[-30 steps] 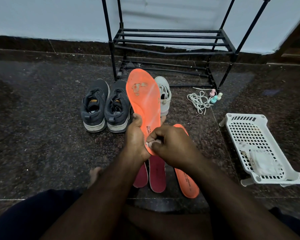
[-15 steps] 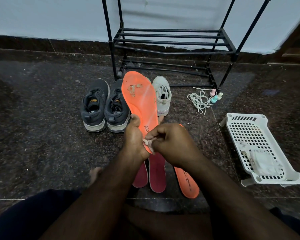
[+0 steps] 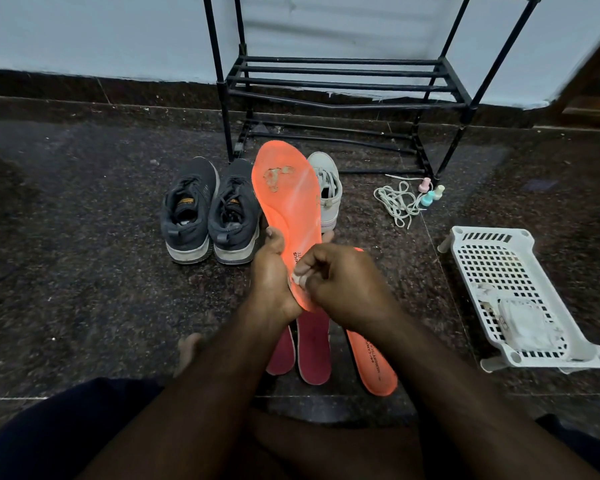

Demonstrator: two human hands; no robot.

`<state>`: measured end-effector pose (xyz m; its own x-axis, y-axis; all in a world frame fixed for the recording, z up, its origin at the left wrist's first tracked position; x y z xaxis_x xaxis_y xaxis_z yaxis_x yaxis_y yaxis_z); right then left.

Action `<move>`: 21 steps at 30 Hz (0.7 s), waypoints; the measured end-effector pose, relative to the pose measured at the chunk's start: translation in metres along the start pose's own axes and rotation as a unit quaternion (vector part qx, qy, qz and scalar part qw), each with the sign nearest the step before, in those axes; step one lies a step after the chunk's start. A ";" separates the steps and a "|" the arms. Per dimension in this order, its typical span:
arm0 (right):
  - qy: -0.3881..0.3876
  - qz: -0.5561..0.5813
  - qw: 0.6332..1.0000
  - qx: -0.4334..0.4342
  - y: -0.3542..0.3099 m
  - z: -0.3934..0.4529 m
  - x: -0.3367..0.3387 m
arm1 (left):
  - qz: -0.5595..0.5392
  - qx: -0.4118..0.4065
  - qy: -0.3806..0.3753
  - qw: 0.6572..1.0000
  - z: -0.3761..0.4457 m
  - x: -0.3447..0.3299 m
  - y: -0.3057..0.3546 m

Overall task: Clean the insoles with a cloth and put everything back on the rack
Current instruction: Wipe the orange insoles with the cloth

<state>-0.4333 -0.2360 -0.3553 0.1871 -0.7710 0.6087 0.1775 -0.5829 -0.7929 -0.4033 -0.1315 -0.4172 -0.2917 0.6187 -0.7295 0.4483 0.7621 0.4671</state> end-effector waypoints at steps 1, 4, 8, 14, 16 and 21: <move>-0.021 0.002 1.000 -0.001 0.000 -0.001 -0.004 | -0.003 0.005 0.009 1.000 0.001 0.001 0.001; -0.096 0.102 0.989 -0.051 0.005 -0.001 -0.002 | -0.002 -0.001 0.025 1.000 0.004 0.004 0.004; -0.032 0.225 0.972 -0.065 0.011 0.007 0.015 | -0.009 -0.005 -0.024 1.000 0.000 0.000 0.002; 0.117 0.232 0.964 -0.047 0.027 0.023 0.034 | -0.011 -0.001 -0.083 0.997 -0.004 0.001 -0.009; 0.120 0.238 0.962 -0.061 0.031 0.024 0.031 | 0.006 0.000 -0.095 0.995 -0.006 0.001 -0.010; 0.067 0.248 0.962 -0.097 0.032 0.022 0.025 | 0.025 0.011 -0.111 0.993 -0.005 -0.001 -0.010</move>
<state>-0.4020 -0.2686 -0.3646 0.0730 -0.9851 0.1556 -0.0876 -0.1618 -0.9829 -0.4122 -0.1384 -0.4188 -0.0765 0.5970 -0.7986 0.4765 0.7255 0.4966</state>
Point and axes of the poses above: each hand's wrist, its own z-axis towards the middle knuckle, its own x-axis out of the back of the hand, y = z × x, the point moved 1 cm from there along z, towards the middle knuckle, and after that the axes turned 5 degrees about z, right-handed, at the moved point
